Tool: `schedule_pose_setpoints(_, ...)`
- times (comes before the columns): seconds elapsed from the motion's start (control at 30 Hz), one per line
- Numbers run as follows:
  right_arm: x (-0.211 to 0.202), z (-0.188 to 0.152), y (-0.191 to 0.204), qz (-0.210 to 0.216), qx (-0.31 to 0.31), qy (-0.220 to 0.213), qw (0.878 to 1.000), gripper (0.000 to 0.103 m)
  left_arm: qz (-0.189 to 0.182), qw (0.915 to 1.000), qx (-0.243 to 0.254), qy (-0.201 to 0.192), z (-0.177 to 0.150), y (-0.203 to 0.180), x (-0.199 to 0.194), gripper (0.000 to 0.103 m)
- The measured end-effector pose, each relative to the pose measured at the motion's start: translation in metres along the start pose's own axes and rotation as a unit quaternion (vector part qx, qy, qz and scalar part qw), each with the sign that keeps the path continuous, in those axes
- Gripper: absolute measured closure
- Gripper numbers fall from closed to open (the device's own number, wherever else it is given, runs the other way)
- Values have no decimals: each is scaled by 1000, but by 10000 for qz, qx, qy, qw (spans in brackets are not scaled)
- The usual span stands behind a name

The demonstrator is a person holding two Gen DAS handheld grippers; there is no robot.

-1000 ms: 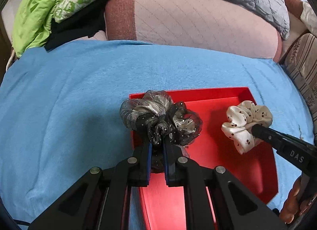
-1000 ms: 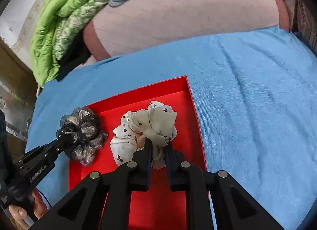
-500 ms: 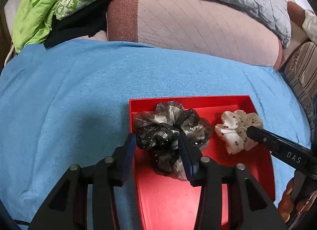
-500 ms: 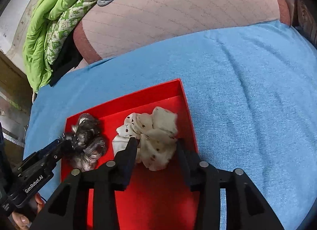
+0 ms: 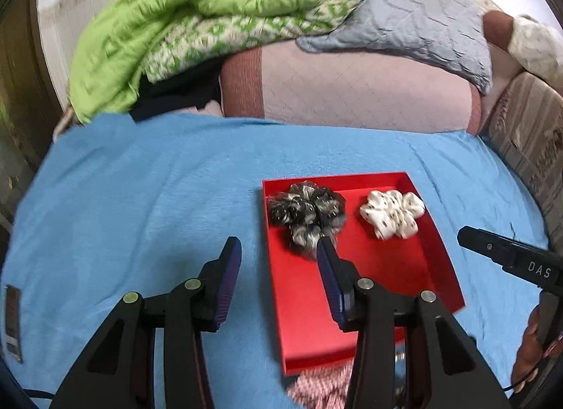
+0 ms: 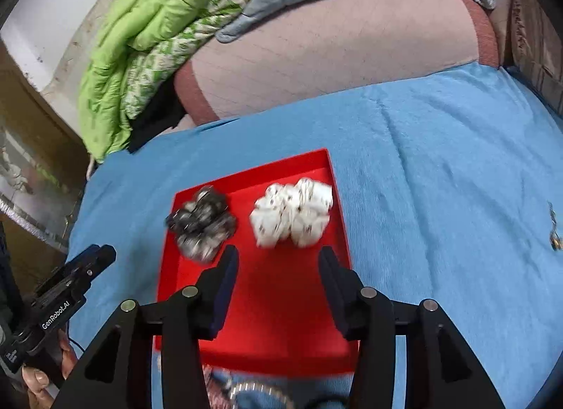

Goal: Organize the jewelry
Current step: 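Carry both scrunchies into the red tray and open both tools, then grasp the pink plaid scrunchie with the left tool while the right tool grasps the red polka-dot scrunchie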

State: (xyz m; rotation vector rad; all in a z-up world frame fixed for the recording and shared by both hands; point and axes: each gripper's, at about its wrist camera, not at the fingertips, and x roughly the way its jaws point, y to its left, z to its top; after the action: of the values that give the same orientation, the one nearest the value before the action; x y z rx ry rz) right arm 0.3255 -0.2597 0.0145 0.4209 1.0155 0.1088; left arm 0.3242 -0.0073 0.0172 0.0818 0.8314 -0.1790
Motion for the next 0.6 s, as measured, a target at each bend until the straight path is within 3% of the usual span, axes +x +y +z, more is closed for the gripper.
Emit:
schedule_pose_setpoints(0.2, -37, -42, 8, -69, -185, -73, 9998, 51, 4, 9997, 118, -230, -31, -11, -45, 49)
schedule_pose_setpoints(0.6, -85, -114, -7, -277, 82, -137, 9995, 50, 195, 9996, -183, -65, -88, -10, -72, 49)
